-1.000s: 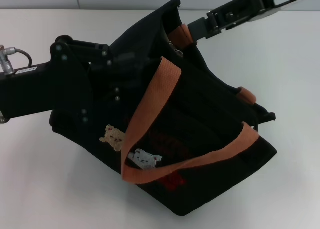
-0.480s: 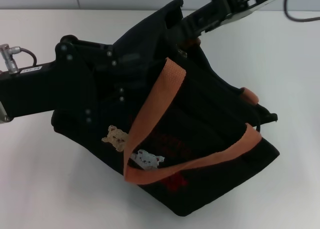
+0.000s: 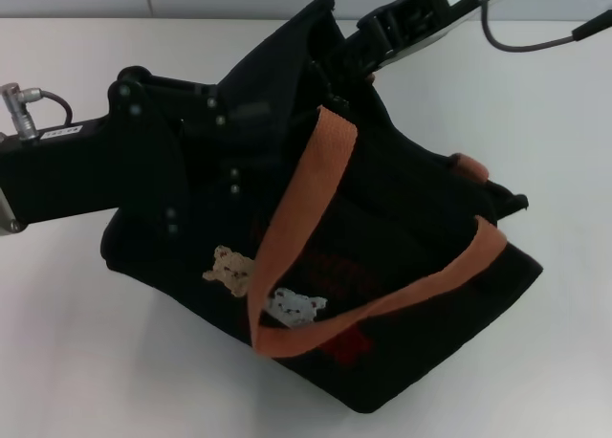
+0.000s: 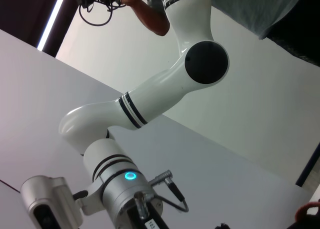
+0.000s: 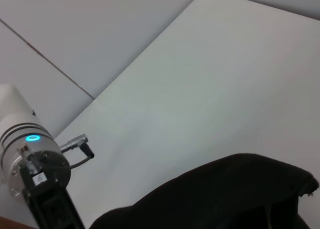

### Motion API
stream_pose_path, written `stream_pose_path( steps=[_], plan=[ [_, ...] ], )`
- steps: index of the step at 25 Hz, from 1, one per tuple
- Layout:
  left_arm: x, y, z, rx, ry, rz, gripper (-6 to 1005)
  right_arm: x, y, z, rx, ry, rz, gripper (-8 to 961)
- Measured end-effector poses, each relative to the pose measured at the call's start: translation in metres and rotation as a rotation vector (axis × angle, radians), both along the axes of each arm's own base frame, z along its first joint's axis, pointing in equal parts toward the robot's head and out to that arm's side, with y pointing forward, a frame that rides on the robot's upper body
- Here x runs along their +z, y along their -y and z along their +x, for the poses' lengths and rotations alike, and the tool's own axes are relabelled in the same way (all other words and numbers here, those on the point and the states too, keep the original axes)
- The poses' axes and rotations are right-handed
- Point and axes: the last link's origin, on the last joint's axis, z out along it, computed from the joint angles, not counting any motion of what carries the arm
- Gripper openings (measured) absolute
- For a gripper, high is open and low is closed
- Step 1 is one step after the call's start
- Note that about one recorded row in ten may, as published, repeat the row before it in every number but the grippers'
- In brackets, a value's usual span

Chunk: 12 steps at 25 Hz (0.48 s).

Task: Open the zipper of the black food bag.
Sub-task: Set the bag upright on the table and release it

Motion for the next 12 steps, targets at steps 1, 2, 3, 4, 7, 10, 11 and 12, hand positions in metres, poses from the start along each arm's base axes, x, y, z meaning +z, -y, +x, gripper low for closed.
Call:
stream_pose_path(
  steps=[1, 2, 3, 4, 7, 10, 11, 12],
  plan=[
    [-0.0004, 0.0002, 0.0002, -0.002, -0.001, -0.001, 198, -0.0024, -0.0007, -0.001, 0.003, 0.009, 0.006, 557],
    [-0.0009, 0.0004, 0.0004, -0.005, -0.002, -0.002, 198, -0.0024, -0.0007, -0.001, 0.003, 0.009, 0.006, 543],
    [-0.0011, 0.0004, 0.0005, -0.006, -0.003, -0.003, 198, -0.0043, -0.0009, -0.0013, 0.008, 0.018, 0.008, 529],
    [-0.0013, 0.0005, 0.0005, -0.006, -0.003, -0.003, 198, -0.0062, -0.0008, -0.0013, 0.014, 0.028, 0.009, 515],
    [-0.0017, 0.0005, 0.0001, -0.004, -0.002, -0.003, 199, -0.0112, 0.0005, -0.0022, 0.046, 0.049, 0.006, 446],
    [-0.0017, 0.0005, 0.0001, -0.004, -0.002, -0.003, 199, -0.0113, 0.0018, -0.0035, 0.085, 0.053, 0.01, 325],
    [-0.0018, 0.0005, 0.0001, -0.004, -0.002, -0.003, 199, -0.0103, 0.002, -0.0031, 0.104, 0.052, 0.015, 284],
    [-0.0018, 0.0004, 0.0002, -0.004, -0.002, -0.004, 199, -0.0103, 0.002, -0.0031, 0.104, 0.052, 0.015, 274]
  ],
)
